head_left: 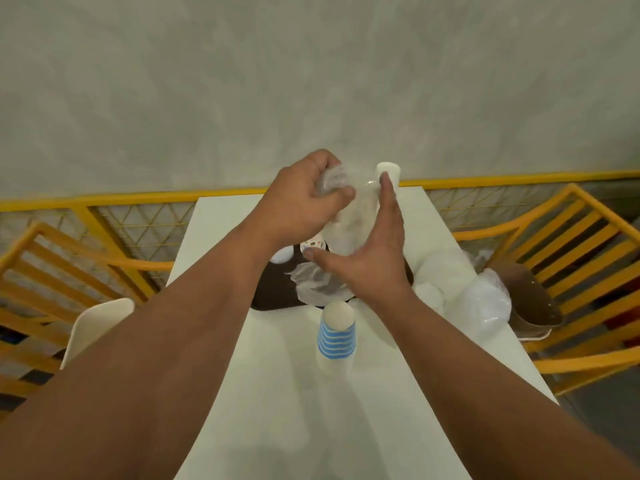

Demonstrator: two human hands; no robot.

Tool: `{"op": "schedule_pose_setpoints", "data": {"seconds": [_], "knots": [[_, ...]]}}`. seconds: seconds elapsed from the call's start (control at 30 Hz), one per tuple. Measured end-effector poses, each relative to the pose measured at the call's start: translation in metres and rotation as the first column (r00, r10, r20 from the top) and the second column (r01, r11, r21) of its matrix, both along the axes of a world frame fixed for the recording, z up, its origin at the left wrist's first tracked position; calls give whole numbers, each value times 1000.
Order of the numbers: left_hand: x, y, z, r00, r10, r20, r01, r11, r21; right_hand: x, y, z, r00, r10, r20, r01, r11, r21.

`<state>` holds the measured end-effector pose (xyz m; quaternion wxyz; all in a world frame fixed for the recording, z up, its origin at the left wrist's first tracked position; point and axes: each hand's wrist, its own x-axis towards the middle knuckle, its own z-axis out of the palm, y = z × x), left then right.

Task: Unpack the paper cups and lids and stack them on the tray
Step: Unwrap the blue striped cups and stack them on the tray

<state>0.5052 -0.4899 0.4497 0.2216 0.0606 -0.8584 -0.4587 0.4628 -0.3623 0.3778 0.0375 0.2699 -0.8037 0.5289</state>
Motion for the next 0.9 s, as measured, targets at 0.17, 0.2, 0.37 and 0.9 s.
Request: {"op": "schedule_pose_setpoints", "data": {"seconds": [0.17, 0.2, 0.37, 0.9], "knots": [[7, -26, 49, 998, -51, 44, 54, 997, -59, -21, -19, 6, 998, 41, 53, -50, 981, 189], [9, -34, 61, 998, -48, -39, 48, 999, 6, -23, -18, 0, 998, 46, 31, -52, 969, 243], [10, -65, 69, 929, 138, -343, -3, 931, 366, -23, -22, -1, 965, 4, 262, -3, 1000, -6], [20, -62, -14, 811, -90, 578, 217, 964, -155, -61, -31, 54, 562, 360, 745, 509, 559, -654]]}}
